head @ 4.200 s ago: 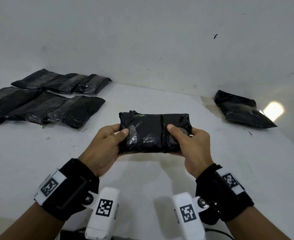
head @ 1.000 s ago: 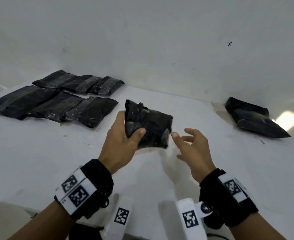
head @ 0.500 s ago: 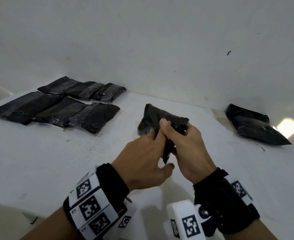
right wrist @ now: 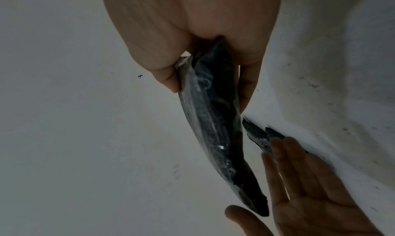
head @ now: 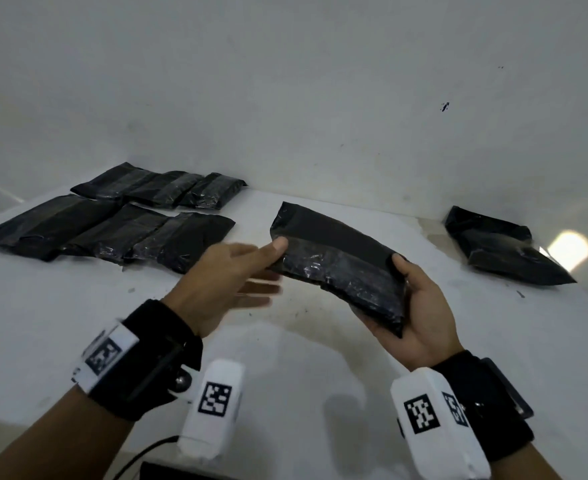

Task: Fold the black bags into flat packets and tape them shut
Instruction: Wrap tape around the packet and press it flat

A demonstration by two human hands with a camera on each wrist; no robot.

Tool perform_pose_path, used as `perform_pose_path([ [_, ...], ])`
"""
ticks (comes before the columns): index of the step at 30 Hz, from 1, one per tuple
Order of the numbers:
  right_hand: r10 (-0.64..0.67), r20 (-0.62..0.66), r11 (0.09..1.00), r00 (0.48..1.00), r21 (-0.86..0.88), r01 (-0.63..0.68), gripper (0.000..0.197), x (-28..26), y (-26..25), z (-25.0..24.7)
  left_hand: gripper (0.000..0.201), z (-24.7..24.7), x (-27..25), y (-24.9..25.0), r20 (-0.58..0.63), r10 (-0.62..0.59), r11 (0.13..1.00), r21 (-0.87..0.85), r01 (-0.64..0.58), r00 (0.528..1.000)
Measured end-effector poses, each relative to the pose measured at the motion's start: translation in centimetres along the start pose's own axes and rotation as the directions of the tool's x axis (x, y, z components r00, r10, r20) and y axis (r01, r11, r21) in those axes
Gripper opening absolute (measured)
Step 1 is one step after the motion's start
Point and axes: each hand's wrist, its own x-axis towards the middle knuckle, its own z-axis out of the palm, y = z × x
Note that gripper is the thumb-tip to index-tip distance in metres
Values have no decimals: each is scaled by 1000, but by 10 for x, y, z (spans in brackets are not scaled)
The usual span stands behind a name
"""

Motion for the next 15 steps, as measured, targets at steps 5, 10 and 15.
perform_pose_path([
  [5,22,27,1000,999,-12,-22,40,2,4,-1,31,10,-2,4,106,58,960,-278,-27,993],
  [10,80,142,959,987,-280,-38,46,1,-1,1,23,13,1,-1,38,136,946,-300,-119,990],
  [15,-130,134,865,982,-468,179,62,3,7,7,22,14,2,-4,-47,124,956,-262,-132,991],
])
